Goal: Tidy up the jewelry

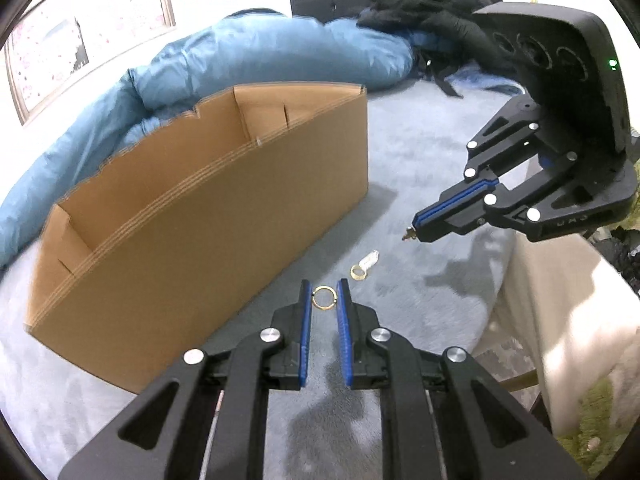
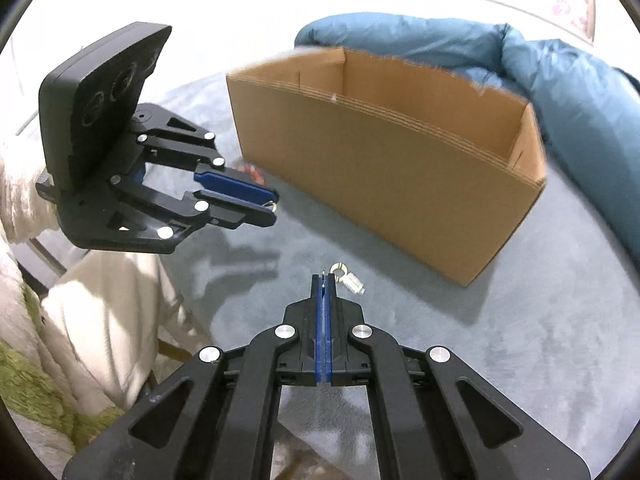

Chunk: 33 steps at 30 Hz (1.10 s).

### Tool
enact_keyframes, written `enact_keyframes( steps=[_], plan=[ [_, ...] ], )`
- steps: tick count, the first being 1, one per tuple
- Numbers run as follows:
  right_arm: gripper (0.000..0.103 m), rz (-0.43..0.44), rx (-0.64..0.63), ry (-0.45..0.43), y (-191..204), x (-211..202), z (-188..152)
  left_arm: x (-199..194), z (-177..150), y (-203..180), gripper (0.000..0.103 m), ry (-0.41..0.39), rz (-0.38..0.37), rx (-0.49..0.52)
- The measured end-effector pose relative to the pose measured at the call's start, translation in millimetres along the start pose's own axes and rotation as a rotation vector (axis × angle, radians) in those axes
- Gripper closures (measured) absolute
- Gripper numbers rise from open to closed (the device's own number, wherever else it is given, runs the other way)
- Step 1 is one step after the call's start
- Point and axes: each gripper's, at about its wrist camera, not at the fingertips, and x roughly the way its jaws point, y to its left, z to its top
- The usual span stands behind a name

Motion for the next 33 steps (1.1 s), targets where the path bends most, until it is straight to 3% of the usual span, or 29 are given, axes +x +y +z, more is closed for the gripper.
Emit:
enact_keyframes(
  steps=[7, 11, 17, 26, 33],
  plan=[
    [0.103, -0.03, -0.009, -0.14, -4.6, -50.4, 38.5, -59.9, 38.9, 18.4, 0.092, -0.14, 0.05, 0.011],
    [0.103, -0.042, -0.021, -0.212, -14.5, -60.3, 66.5, -68.1, 62.4, 39.8, 0.092, -0.182, 0.072, -0.011],
    [0.103, -0.073, -0.035, -0.169, -40.0, -27.0, 95.8, -15.5, 81.3, 70.3, 0.091, -0.081, 0.094, -0.021],
    [0.099, -0.086, -0.015, -0.014, -60.6, 35.9, 95.3, 37.9, 80.8, 91.6, 0.09, 0.039, 0.034, -0.061],
    [0.083, -0.09, -0.008, -0.007, -60.7, 38.7, 92.3, 46.0, 76.5, 98.6, 0.074, 0.047, 0.029, -0.089]
  ],
)
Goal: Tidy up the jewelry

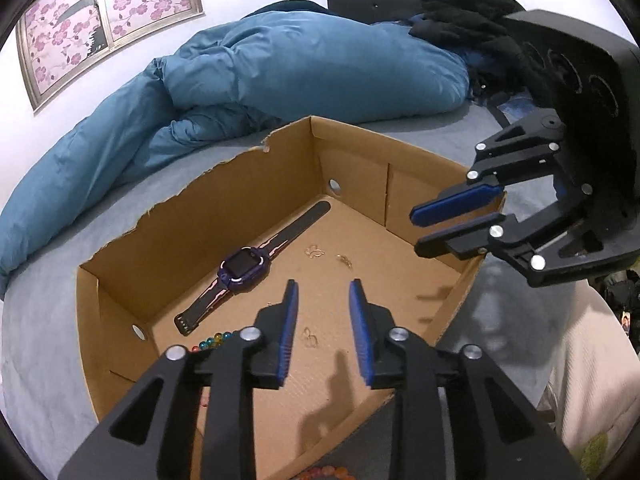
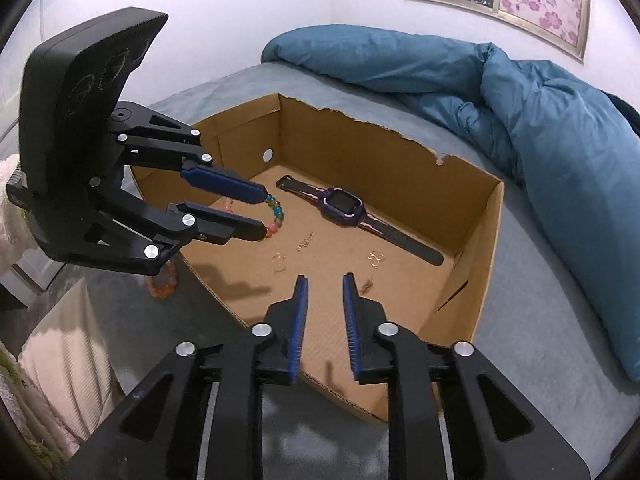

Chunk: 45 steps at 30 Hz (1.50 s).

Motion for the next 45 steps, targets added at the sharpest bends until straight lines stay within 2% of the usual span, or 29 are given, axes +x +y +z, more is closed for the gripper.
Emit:
enact_keyframes(
  steps=[8, 12, 20, 28, 39, 45],
  plan=[
    [0.074, -0.014, 0.031, -0.047, -1.3, -25.2, -4.4, -6.1, -3.1, 0.8, 0.071, -0.02, 0.004, -0.03],
    [0.064, -0.017, 0.044, -0.068, 0.7, -37.6, -8.1, -19.0, -6.6, -2.8, 0.069, -0.037, 0.016, -0.04],
    [0.058, -0.012, 0.068, -0.113, 15.6, -68.4, -23.1, -50.2, -16.5, -11.6, 0.066, -0.046, 0.048, -0.084],
    [0.051, -0.021, 0.07, -0.104, 35.9, -87.6, -43.6, -79.0, -29.7, -30.0, 0.055, -0.044, 0.085, -0.115],
    [0.045, -0.013, 0.08, -0.064, 61.8, -86.4, -67.5, -90.6, -46.6, -51.5, 0.037, -0.003, 0.158, -0.113],
    [0.044, 0.01, 0.083, -0.038, 74.6, -81.2, -78.1, -90.5, -56.1, -59.4, 0.035, 0.018, 0.169, -0.095]
  ],
)
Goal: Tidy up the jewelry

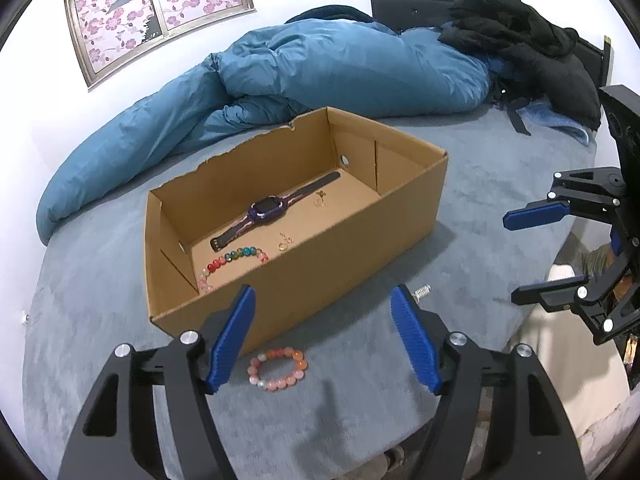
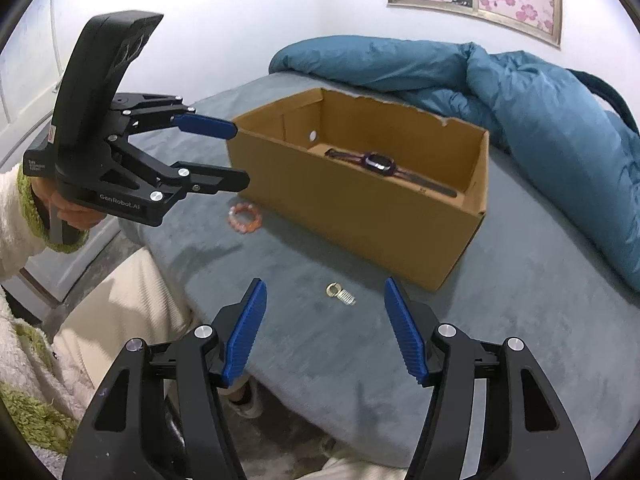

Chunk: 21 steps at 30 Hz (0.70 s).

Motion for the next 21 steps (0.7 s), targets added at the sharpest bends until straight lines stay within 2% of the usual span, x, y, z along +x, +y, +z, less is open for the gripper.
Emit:
enact_keyframes(
  steps=[12, 18, 21],
  plan=[
    [0.044, -0.003, -0.007, 0.028, 4.6, 6.5, -10.0, 13.4, -16.8, -10.2, 0.034, 0.026, 0.0, 0.013],
    [0.044, -0.024, -0.005, 0.046, -2.7, 14.7, -12.8, 31.9, -34.7, -19.9, 0.034, 0.025, -0.061, 0.011],
    [0.046, -0.029, -0.001, 0.055, -9.8, 22.0, -15.5, 42.3, -43.1, -31.4, 0.034, 0.015, -0.089, 0.051]
  ],
)
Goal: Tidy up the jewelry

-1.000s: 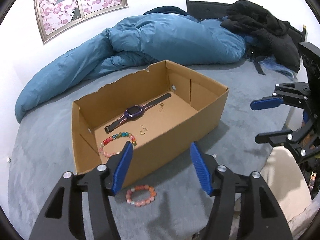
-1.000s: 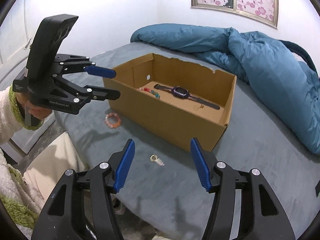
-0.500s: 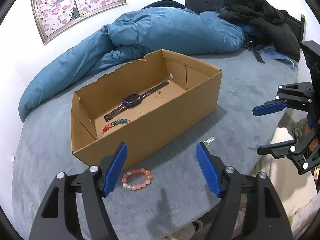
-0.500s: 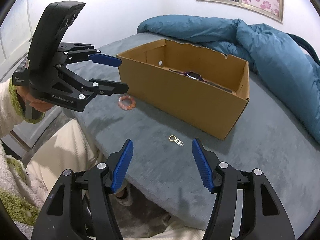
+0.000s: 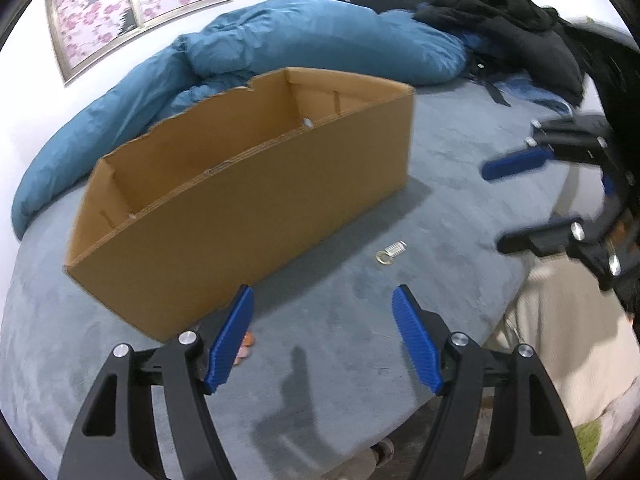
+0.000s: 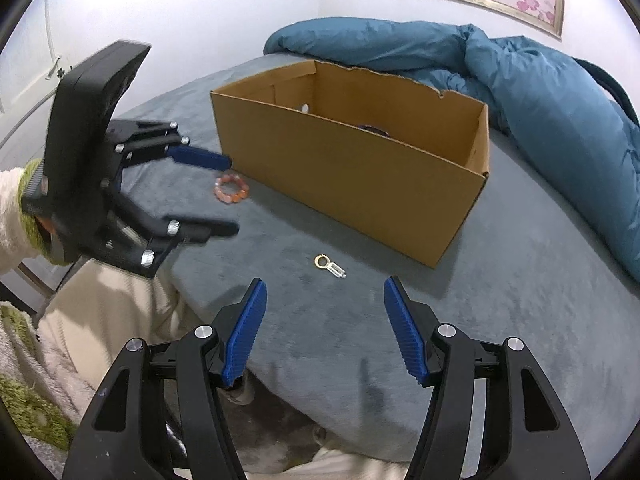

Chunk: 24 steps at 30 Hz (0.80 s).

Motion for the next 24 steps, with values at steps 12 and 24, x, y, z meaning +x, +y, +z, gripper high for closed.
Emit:
enact_keyframes(
  steps=[12, 24],
  plan=[
    [0.077, 0.066, -0.063, 0.082, -14.9, 48.8, 3.5, 42.7, 5.6, -26.8, 0.054, -0.043, -0.115, 0.155],
    [0.082, 0.11, -0.057, 0.12, -33.0, 81.1, 7.3, 81.4, 14.3, -32.6, 0.073, 0.003, -0.164, 0.214]
  ],
)
